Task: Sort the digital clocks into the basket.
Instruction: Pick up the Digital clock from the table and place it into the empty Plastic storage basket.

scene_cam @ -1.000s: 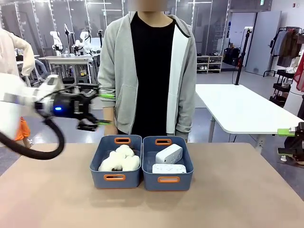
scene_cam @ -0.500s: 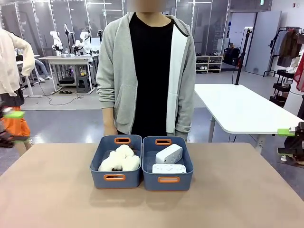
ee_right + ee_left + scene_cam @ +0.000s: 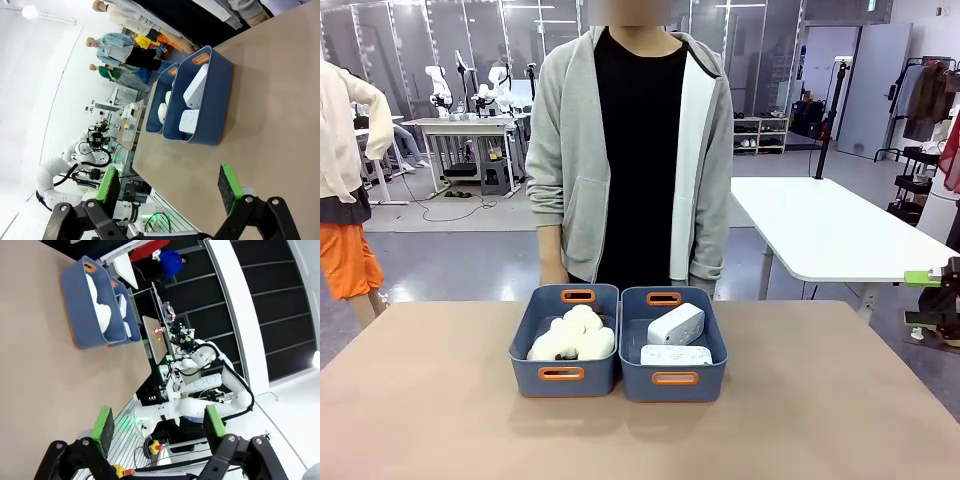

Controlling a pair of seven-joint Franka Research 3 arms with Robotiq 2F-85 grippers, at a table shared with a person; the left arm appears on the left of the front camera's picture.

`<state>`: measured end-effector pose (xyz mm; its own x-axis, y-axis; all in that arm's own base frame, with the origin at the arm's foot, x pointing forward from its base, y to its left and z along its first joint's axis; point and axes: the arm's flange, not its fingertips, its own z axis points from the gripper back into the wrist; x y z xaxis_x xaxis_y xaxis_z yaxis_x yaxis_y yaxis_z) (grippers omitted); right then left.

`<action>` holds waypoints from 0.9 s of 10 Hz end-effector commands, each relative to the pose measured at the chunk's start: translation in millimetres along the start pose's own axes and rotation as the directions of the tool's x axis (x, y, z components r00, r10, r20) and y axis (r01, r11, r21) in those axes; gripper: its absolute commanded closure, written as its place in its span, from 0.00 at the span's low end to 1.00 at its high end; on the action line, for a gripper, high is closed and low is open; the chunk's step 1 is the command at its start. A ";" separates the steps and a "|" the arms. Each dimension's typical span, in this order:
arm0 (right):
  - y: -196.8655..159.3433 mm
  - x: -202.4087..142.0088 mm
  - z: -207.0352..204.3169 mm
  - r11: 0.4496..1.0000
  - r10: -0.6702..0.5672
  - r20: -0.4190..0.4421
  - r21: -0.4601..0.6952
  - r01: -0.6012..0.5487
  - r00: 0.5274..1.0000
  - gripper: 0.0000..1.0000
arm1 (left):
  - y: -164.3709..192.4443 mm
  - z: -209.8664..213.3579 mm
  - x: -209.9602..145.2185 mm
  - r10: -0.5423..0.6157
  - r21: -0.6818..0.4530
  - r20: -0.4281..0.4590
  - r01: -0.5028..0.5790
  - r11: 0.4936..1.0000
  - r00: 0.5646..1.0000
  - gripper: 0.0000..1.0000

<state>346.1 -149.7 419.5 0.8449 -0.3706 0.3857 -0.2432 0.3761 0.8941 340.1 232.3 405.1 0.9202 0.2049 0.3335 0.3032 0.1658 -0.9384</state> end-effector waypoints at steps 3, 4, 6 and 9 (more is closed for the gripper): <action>-0.7 -0.3 1.4 1.000 0.016 -0.014 -0.002 -0.016 1.000 0.00 | -11.7 -20.9 -0.3 0.008 -0.011 -0.030 -0.008 1.000 1.000 0.09; -0.7 -0.3 1.4 1.000 0.016 -0.014 -0.002 -0.016 1.000 0.00 | -11.7 -20.9 -0.3 0.008 -0.011 -0.030 -0.008 1.000 1.000 0.09; -0.7 -0.3 1.4 1.000 0.016 -0.014 -0.002 -0.016 1.000 0.00 | -11.7 -20.9 -0.3 0.008 -0.011 -0.030 -0.008 1.000 1.000 0.09; -0.7 -0.3 1.4 1.000 0.016 -0.014 -0.002 -0.016 1.000 0.00 | -11.7 -20.9 -0.3 0.008 -0.011 -0.030 -0.008 1.000 1.000 0.09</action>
<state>346.1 -149.7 419.5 0.8449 -0.3705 0.3857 -0.2433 0.3761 0.8941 344.5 213.3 409.5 0.9264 0.1675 0.3373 0.3138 0.1519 -0.9373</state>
